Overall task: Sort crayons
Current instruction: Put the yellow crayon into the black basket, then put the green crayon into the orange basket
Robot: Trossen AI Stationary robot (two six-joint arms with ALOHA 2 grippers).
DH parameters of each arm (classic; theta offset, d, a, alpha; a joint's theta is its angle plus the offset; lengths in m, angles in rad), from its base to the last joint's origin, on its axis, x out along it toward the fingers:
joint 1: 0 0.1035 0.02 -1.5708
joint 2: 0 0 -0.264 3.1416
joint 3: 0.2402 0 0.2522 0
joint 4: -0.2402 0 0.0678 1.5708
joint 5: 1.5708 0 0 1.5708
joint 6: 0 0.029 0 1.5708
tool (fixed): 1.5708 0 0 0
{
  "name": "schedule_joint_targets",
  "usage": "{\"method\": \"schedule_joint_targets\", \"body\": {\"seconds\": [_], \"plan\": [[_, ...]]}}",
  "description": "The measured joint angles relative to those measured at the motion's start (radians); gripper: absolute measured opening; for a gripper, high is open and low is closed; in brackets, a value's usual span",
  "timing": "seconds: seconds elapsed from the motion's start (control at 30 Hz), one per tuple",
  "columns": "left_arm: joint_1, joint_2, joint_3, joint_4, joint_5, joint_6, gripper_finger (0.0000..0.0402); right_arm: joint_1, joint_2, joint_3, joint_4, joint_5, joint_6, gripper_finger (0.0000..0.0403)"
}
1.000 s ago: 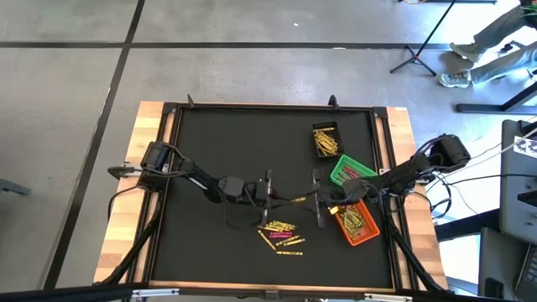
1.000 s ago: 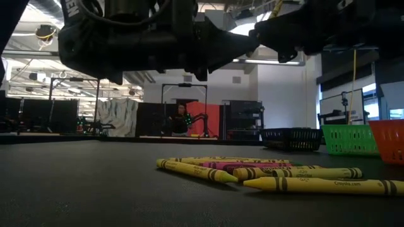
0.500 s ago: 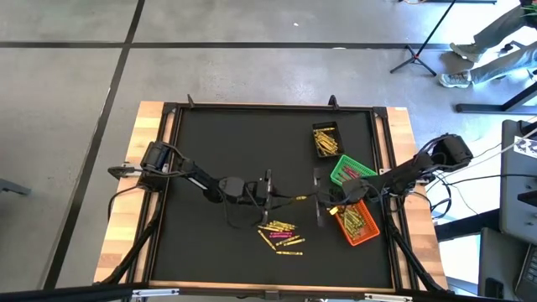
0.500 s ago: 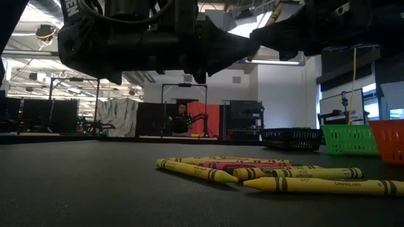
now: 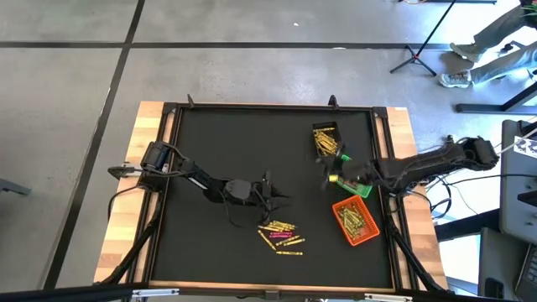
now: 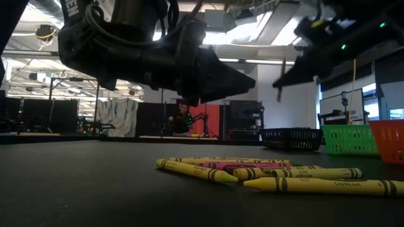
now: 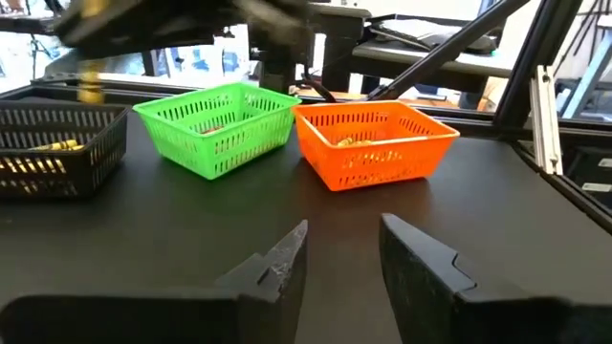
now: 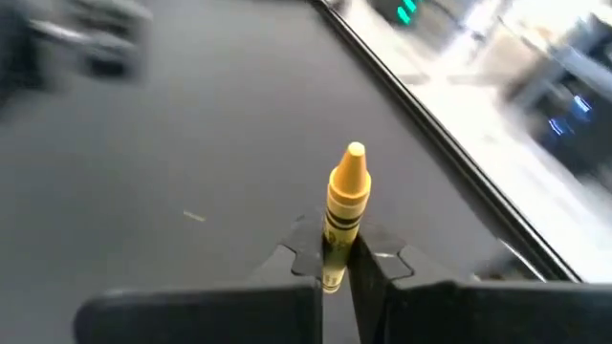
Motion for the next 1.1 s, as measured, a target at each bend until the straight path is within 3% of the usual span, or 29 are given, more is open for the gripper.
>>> {"method": "schedule_joint_targets", "body": {"seconds": [0.13,0.33,0.5,0.67,0.83,1.1], "plan": [[0.000,0.000,0.000,-0.007,0.000,0.000,0.0114,-0.188,-0.052,0.000,-0.135,-0.050,0.009,0.0021],[0.000,0.000,0.000,-0.005,0.000,0.000,0.0114,-0.466,-0.026,-0.001,-0.220,-0.292,0.053,0.0021],[0.000,0.000,0.000,-0.009,0.000,0.000,0.0114,-0.596,0.044,-0.002,-0.241,-0.430,0.076,0.0027],[0.000,0.000,0.000,-0.020,-0.001,0.000,0.0114,-0.615,0.111,-0.003,-0.242,-0.449,0.147,0.0087],[0.000,0.000,0.000,-0.064,-0.001,0.000,0.0114,-0.613,0.096,-0.001,-0.237,-0.593,0.135,0.0156],[0.000,0.000,0.000,-0.100,0.075,0.005,0.0114,-0.392,-0.109,0.000,-0.226,-0.567,0.133,0.0168]]}}
